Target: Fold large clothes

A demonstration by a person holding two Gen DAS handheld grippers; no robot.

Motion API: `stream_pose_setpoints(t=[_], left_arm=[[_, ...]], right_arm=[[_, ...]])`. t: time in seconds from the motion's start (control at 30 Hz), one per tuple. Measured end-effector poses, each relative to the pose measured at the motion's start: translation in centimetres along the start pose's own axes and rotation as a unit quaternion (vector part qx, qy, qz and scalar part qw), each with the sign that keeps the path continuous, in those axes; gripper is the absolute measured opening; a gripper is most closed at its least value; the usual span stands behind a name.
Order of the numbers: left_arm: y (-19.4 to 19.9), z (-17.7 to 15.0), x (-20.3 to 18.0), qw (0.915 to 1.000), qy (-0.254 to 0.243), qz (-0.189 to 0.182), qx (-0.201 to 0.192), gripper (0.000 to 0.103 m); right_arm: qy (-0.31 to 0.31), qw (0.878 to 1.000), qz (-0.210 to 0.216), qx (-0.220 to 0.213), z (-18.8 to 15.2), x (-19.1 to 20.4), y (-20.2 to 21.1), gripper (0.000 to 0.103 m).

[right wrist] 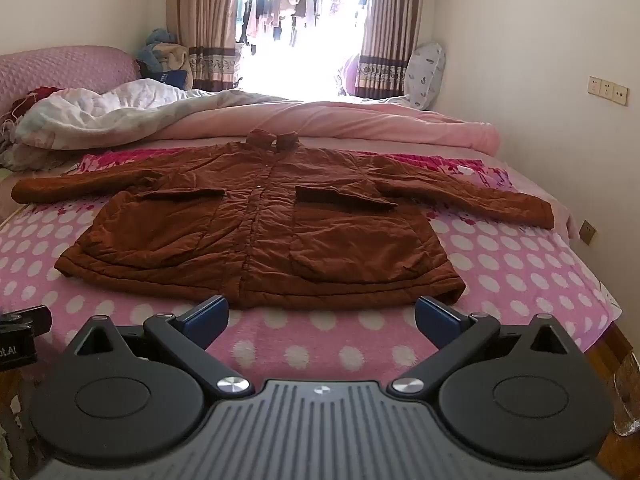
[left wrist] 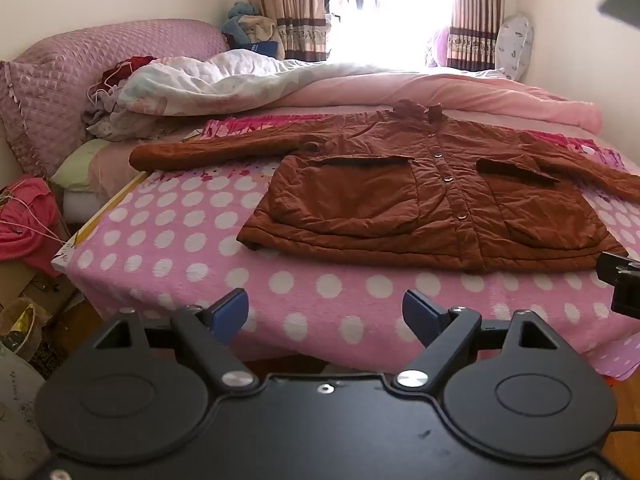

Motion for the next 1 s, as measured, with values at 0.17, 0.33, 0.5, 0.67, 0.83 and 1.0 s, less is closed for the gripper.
stream_pose_setpoints(t=[0.17, 0.33, 0.5, 0.67, 0.83, 1.0], left_arm=[[0.00, -0.04, 0.06, 1.0000, 0.000, -0.002, 0.005, 0.086], [-0.33, -0.04, 0.00, 1.0000, 0.000, -0.002, 0.005, 0.086], [-0.17, -0.01, -0.09, 1.0000, -0.002, -0.001, 0.005, 0.086], [0.02, 0.00, -0.16, 1.0000, -0.003, 0.000, 0.004, 0.086], [0.08, 0.05, -0.17, 1.0000, -0.004, 0.000, 0.003, 0.086], [0.19, 0.22, -0.24, 1.0000, -0.007, -0.001, 0.001, 0.086]], right_arm=[[0.000, 1.000, 0.001, 0.000, -0.03, -0.01, 0.03, 0.103], [-0.001, 1.000, 0.001, 0.001, -0.04, -0.04, 0.04, 0.103], [0.000, 1.000, 0.000, 0.001, -0.07, -0.04, 0.06, 0.103], [0.000, 1.000, 0.000, 0.001, -0.07, -0.08, 0.07, 0.103], [0.000, 1.000, 0.000, 0.001, -0.04, -0.18, 0.10, 0.103], [-0.001, 1.000, 0.000, 0.001, -0.01, -0.25, 0.13, 0.103]])
Point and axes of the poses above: each gripper's, at about its wrist camera, not at the fingertips, and y roughly against the way its jaws point, x to its left, z to its top, the point moved 3 cm from there along -y, roughly the way its jaws point, and after that the axes turned 3 degrees about x, right-handed, at the moved point
